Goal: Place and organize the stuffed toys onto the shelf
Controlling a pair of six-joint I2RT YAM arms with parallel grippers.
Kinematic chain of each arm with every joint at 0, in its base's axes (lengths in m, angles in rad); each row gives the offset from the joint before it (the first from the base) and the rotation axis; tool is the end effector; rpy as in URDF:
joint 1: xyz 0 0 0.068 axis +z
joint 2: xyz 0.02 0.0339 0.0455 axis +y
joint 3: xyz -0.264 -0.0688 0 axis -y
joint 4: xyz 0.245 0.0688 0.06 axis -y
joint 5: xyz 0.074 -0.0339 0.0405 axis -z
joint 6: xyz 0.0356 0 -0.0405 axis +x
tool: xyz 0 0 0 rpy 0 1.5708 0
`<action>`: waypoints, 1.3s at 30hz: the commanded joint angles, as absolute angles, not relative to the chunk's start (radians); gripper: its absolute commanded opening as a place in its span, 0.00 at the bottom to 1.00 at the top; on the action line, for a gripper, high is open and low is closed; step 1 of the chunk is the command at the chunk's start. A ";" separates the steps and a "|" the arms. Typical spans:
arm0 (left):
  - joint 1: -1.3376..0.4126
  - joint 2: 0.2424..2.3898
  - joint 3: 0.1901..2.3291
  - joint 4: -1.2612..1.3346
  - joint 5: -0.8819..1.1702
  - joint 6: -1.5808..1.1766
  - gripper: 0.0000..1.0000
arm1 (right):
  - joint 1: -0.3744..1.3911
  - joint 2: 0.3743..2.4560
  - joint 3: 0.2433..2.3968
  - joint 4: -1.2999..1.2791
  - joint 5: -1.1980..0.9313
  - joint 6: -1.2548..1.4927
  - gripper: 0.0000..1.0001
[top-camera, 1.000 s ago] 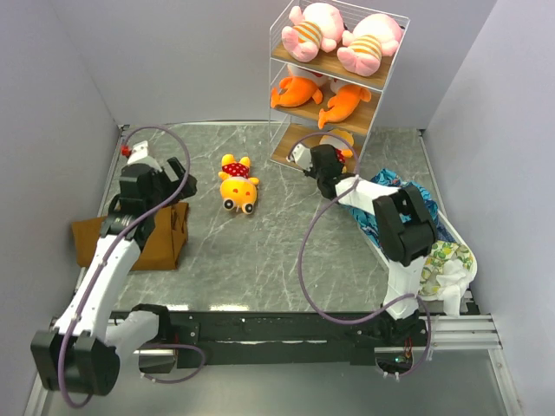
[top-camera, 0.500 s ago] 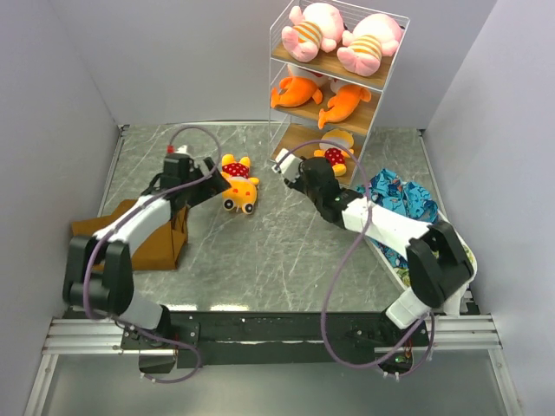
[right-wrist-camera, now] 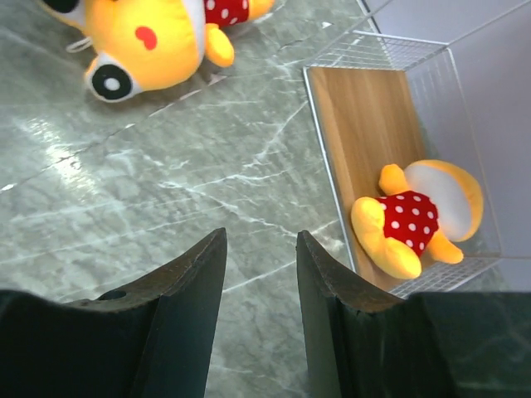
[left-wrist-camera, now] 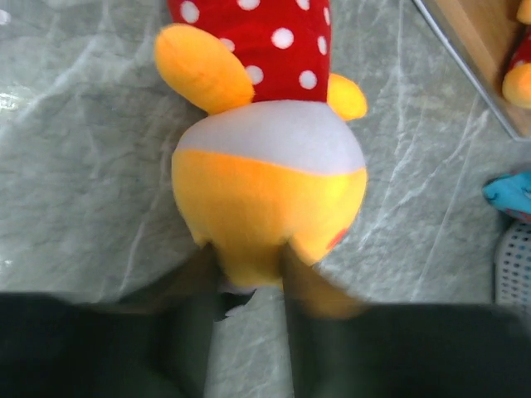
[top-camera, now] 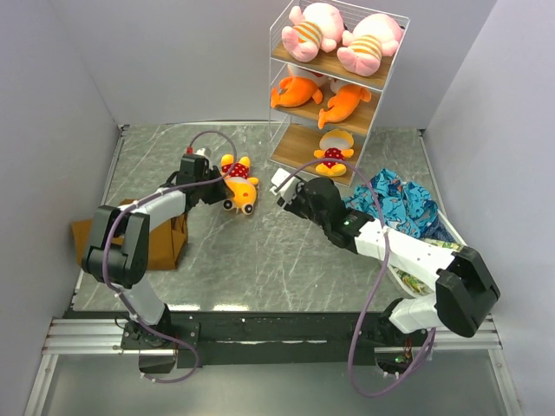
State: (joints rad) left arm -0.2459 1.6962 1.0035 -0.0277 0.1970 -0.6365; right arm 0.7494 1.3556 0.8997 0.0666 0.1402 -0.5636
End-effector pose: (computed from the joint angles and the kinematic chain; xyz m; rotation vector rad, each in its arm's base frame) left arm 0.3491 -0.0948 0.1933 -0.3555 2.3432 -0.6694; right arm 0.2311 0.2083 0.2760 -1.1197 1.6039 -0.0150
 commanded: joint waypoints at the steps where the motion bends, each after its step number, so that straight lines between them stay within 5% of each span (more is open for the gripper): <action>1: -0.249 1.687 1.061 -0.026 0.278 -0.569 0.16 | 0.753 1.307 0.905 0.114 0.095 -0.532 0.47; 4: -0.247 1.646 1.100 -0.141 0.340 -0.509 0.01 | 0.753 1.307 0.931 0.046 0.049 -0.578 0.47; 11: -0.245 1.467 1.094 -0.356 0.520 -0.312 0.01 | 0.747 1.261 0.957 0.014 -0.190 -0.588 0.48; 14: -0.245 1.418 1.051 -0.356 0.659 -0.261 0.01 | 0.744 1.243 0.963 0.101 -0.213 -0.462 0.62; 21: -0.278 1.377 0.977 -0.374 0.856 -0.141 0.01 | 0.704 1.181 0.908 0.181 -0.281 -0.056 0.65; 29: -0.331 1.361 0.974 -0.359 0.942 -0.080 0.01 | 0.586 1.223 1.025 -0.115 -0.342 0.236 0.65; 39: -0.365 1.364 0.959 -0.371 0.977 -0.051 0.01 | 0.514 1.317 1.135 -0.290 -0.426 0.175 0.79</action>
